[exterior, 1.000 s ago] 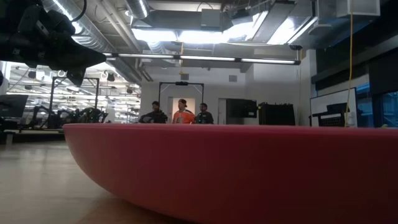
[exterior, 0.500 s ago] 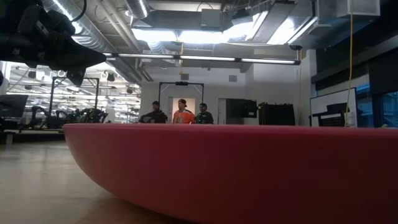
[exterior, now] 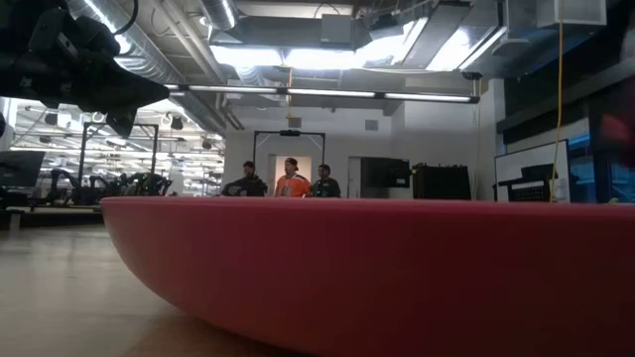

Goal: Pick and place plate/cup/fork/spoon on tray
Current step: Put the red glass on the top right of the blue tray

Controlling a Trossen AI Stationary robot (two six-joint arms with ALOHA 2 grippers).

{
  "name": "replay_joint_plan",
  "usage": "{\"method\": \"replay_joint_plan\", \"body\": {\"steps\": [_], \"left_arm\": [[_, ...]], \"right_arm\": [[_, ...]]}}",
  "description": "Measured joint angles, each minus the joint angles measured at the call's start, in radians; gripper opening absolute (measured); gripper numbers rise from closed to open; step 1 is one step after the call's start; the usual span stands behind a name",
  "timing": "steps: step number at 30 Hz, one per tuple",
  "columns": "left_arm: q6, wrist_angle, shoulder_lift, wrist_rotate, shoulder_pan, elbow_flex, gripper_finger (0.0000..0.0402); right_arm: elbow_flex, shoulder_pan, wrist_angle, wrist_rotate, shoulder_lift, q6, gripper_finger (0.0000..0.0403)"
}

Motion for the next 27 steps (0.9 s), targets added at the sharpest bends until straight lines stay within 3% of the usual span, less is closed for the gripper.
{"method": "replay_joint_plan", "body": {"steps": [3,8,14,21,27], "left_arm": [[0.000,0.000,0.000,0.000,0.000,0.000,0.0000],[0.000,0.000,0.000,0.000,0.000,0.000,0.0000],[0.000,0.000,0.000,0.000,0.000,0.000,0.0000],[0.000,0.000,0.000,0.000,0.000,0.000,0.0000],[0.000,0.000,0.000,0.000,0.000,0.000,0.0000]], "right_arm": [[0.061,-0.044,-0.067,0.110,-0.008,-0.013,0.0010],[0.051,-0.162,-0.062,0.175,-0.043,-0.128,0.0010],[0.003,-0.362,-0.060,0.194,-0.090,-0.252,0.0010],[-0.022,-0.603,-0.059,0.213,-0.154,-0.546,0.0010],[-0.022,-0.733,-0.003,0.205,-0.185,-0.795,0.0012]]}}
